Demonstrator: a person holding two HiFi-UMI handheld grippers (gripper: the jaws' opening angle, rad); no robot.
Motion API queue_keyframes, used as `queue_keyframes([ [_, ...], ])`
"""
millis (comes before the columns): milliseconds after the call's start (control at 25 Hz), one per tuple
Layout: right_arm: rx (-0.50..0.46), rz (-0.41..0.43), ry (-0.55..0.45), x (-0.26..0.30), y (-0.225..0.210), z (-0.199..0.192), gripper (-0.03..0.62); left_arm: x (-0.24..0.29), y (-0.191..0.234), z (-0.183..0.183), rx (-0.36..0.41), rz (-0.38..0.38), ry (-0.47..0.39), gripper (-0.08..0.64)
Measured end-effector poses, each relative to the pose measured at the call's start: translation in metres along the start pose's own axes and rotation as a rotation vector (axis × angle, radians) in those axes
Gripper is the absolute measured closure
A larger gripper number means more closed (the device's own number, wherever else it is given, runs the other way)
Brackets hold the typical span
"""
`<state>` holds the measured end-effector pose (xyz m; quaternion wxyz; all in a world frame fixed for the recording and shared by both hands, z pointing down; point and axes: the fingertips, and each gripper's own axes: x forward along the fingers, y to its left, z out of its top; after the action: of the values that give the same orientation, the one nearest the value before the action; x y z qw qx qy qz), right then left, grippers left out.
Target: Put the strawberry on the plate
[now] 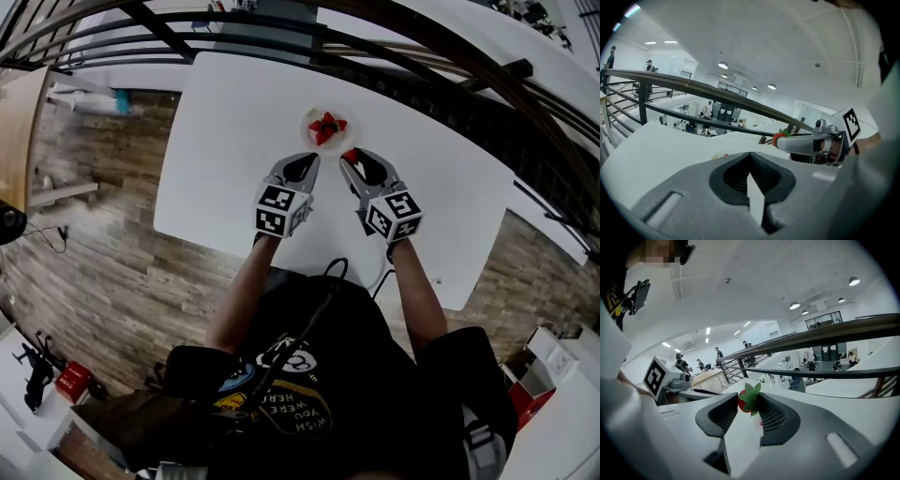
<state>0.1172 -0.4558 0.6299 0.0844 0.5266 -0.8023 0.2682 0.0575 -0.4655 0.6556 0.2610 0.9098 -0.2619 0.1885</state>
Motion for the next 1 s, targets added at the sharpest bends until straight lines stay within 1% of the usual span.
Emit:
queue_keyframes([
  [280, 0.003, -0.030, 0.043, 0.029, -0.027, -0.027, 0.451, 0.031, 0.022, -0.020, 0.004, 0.002, 0.056, 0.555],
  [480, -0.054, -0.040, 0.080, 0.053, -0.040, -0.048, 0.451, 0.047, 0.039, -0.035, -0.006, 0.007, 0.090, 0.555],
  [600, -0.084, -0.041, 0.111, 0.067, -0.048, -0.062, 0.451, 0.057, 0.052, -0.052, -0.009, 0.011, 0.114, 0.555],
  [760, -0.095, -0.041, 0.157, 0.083, -0.055, -0.084, 0.451, 0.063, 0.065, -0.070, -0.019, 0.021, 0.144, 0.555],
  [840, -0.096, -0.048, 0.182, 0.090, -0.061, -0.094, 0.451, 0.067, 0.067, -0.073, -0.027, 0.022, 0.148, 0.555],
  [1000, -0.135, -0.070, 0.237, 0.101, -0.072, -0.111, 0.451, 0.075, 0.069, -0.074, -0.043, 0.020, 0.150, 0.555],
])
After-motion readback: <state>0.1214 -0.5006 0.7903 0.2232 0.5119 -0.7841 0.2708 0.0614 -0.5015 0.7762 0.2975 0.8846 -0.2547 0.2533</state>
